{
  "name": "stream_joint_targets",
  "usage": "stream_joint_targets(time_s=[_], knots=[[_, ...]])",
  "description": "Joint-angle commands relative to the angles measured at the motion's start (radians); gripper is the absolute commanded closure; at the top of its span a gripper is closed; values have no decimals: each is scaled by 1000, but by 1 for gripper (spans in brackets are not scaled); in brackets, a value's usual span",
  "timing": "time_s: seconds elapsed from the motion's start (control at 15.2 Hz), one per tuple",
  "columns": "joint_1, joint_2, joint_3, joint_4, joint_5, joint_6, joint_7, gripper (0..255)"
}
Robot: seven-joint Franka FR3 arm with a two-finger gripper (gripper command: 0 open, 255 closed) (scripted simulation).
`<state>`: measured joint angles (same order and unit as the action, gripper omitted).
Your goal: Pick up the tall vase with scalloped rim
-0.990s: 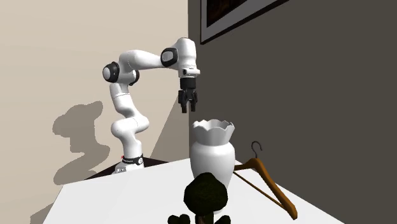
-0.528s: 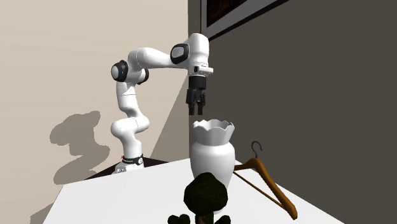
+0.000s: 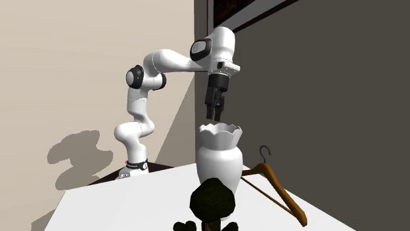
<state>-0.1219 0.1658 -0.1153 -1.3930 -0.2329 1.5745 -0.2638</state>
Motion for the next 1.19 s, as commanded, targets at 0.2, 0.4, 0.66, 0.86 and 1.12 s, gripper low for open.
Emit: stream_joint_targets(time_s=[0.2,0.4,0.66,0.86,1.12], knots=[[-21,189,-17,244,-28,-56,-58,0],[-20,170,-16,176,-30,-8,-45,0],[-19,154,-15,104,-33,46,-29,0],[-19,158,-15,109,-32,44,-29,255],[-19,158,-15,109,-32,44,-29,255]])
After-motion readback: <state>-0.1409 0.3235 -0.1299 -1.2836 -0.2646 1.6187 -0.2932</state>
